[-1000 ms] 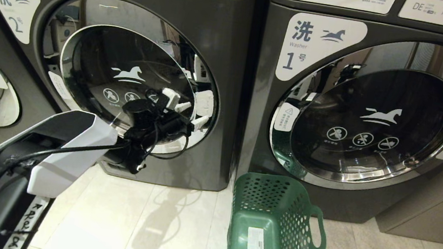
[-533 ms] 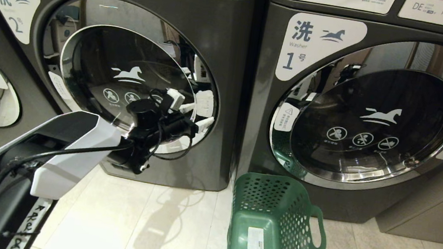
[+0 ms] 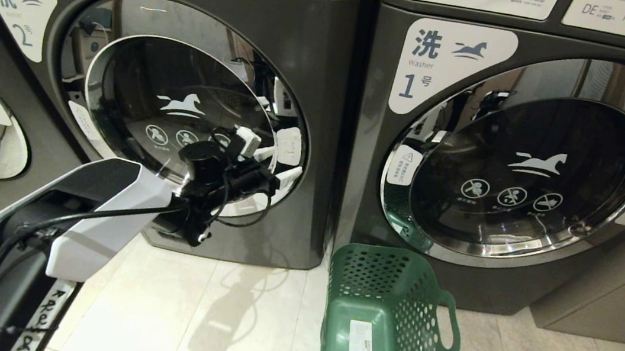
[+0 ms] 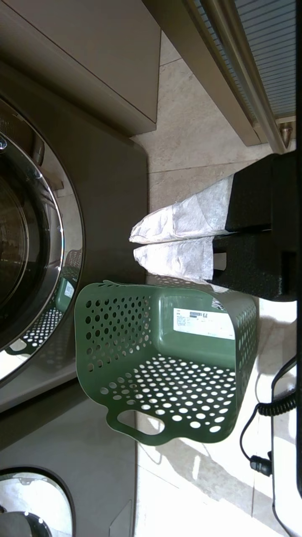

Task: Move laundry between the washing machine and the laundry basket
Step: Open the lid of the washing machine

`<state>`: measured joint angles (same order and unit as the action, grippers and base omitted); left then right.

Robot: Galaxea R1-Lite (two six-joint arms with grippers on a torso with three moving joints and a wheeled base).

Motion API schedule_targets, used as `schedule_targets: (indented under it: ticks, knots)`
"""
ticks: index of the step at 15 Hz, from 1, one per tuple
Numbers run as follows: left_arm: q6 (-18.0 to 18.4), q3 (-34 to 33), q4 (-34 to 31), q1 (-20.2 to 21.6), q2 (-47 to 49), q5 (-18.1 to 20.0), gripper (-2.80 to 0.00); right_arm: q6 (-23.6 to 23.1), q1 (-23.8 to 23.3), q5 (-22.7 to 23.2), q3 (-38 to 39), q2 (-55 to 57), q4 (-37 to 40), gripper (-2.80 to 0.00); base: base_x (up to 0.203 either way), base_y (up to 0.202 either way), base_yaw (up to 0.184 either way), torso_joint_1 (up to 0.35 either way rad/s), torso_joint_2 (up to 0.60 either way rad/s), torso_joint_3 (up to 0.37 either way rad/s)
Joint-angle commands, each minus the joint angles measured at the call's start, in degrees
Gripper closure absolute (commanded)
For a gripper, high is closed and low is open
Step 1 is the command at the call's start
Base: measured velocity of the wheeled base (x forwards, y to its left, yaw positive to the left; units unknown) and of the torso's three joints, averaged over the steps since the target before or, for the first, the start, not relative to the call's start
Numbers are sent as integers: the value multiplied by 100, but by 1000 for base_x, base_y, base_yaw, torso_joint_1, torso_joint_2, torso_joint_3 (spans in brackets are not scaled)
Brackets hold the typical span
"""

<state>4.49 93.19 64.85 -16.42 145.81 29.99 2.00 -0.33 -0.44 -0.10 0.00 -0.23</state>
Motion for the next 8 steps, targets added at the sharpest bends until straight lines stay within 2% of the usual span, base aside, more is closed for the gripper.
schedule_targets:
  ticks: [1,3,8]
  knots:
    - [0,68,2,41,72,235,-280,2,5,0,1,9,-3,0,0,0,0,0,0,0]
    - [0,189,-16,59,98,570,-280,2,-2,0,1,9,-3,0,0,0,0,0,0,0]
    - [-20,379,-131,121,211,648,-280,2,-2,0,1,9,-3,0,0,0,0,0,0,0]
